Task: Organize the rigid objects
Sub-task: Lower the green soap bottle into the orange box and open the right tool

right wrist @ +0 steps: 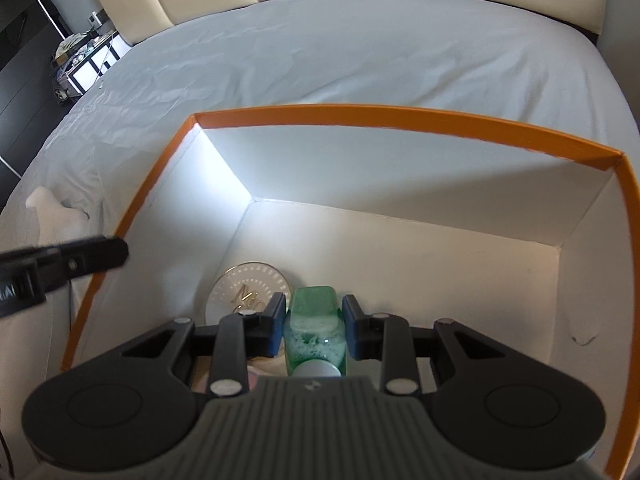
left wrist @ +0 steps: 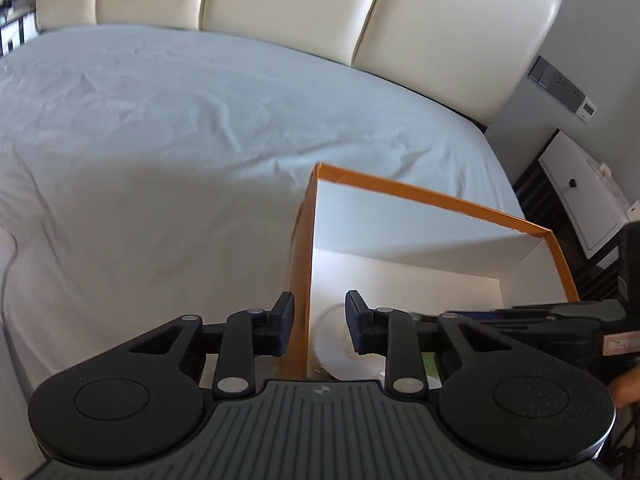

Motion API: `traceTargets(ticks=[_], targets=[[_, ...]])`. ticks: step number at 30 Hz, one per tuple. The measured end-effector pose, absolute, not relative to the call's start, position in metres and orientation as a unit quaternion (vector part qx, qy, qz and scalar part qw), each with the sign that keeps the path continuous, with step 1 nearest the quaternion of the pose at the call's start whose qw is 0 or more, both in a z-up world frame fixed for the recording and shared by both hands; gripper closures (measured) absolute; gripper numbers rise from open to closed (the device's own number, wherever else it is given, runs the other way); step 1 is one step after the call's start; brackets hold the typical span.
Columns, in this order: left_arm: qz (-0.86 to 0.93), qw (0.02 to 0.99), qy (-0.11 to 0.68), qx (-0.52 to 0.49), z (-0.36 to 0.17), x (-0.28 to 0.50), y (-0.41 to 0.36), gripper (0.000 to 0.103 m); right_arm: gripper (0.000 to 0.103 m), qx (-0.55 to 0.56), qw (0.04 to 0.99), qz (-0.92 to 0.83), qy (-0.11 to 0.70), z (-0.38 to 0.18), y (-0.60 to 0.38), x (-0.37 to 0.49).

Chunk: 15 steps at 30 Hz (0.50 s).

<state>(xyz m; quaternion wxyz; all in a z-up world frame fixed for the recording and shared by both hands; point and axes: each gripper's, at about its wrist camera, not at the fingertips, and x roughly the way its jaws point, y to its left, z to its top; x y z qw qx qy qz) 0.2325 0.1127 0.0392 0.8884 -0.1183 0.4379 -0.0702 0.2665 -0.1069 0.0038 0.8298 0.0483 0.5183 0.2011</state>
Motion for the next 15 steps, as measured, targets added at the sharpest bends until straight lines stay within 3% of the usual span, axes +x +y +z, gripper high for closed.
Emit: traceTargets(ticks=[15], targets=[[-0.083,0.886,0.428,-0.156,0.032,0.220,0.125,0.072,0.073,0.017,0.814,0.193,0.547,0.005,-0.081,0.282]])
